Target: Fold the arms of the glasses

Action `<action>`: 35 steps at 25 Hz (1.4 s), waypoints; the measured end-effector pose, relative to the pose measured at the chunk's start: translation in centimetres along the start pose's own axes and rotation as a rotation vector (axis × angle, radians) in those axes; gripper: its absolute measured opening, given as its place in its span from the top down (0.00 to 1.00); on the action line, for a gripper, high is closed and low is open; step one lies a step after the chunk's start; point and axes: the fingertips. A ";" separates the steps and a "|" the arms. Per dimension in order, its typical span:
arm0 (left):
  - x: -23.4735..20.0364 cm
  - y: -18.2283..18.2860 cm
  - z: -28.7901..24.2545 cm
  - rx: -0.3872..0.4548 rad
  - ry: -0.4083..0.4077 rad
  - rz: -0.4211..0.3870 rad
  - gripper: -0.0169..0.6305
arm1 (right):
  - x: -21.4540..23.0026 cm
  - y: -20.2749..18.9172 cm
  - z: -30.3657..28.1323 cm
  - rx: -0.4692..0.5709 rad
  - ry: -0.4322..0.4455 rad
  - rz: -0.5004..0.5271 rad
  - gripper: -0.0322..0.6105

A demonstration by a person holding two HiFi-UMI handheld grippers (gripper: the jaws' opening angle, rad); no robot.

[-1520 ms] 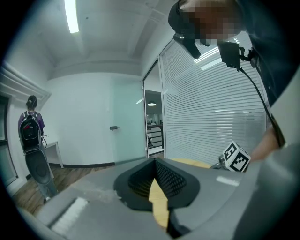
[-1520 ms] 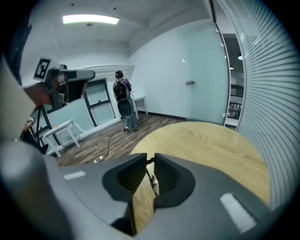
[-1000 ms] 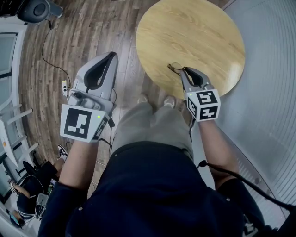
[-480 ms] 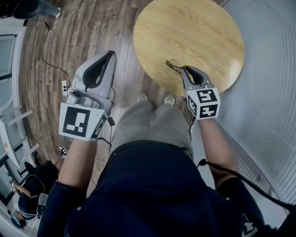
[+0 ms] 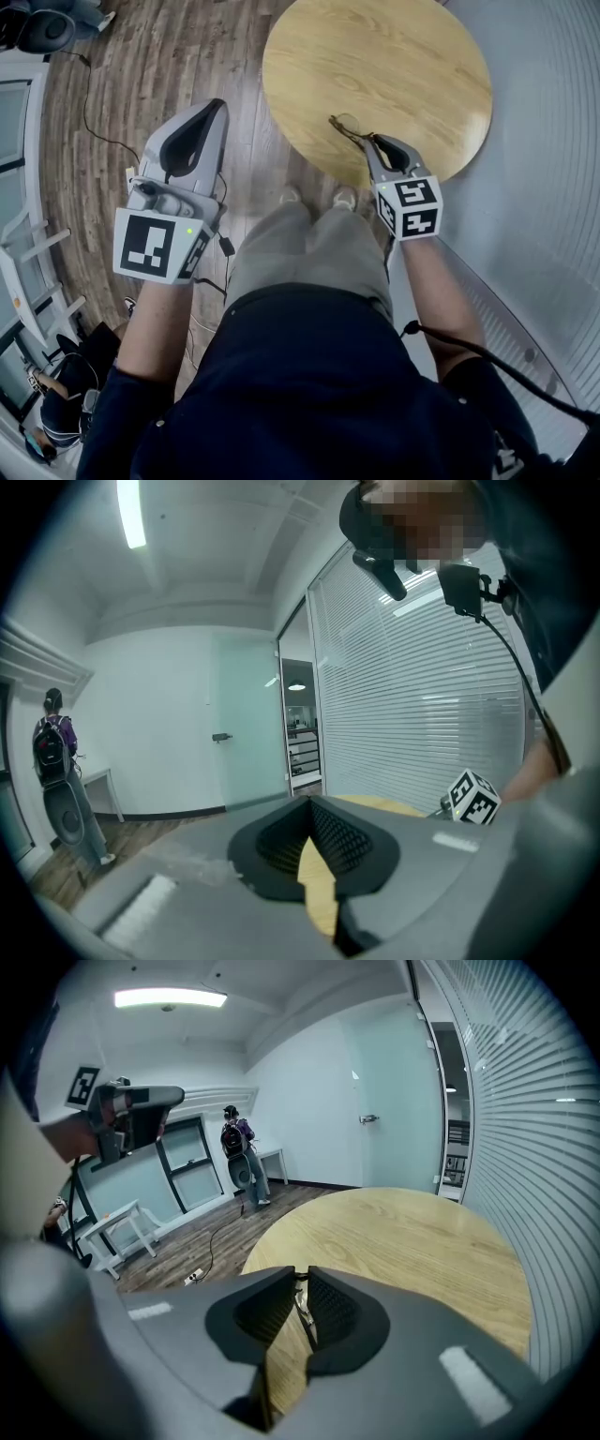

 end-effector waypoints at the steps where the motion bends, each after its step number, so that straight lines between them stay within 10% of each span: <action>1: 0.0 0.2 0.0 0.000 -0.001 -0.002 0.97 | 0.0 0.1 0.1 0.000 0.000 -0.002 0.87; 35: 0.6 -0.8 0.0 -0.027 0.002 -0.007 0.97 | -0.4 -3.1 -0.6 -0.040 0.019 0.007 0.87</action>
Point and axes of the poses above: the fingertips, and each gripper's own axes: z backward along the fingers, x to its right, y out of its top, and after that the axes turned 3 degrees about -y, right-handed
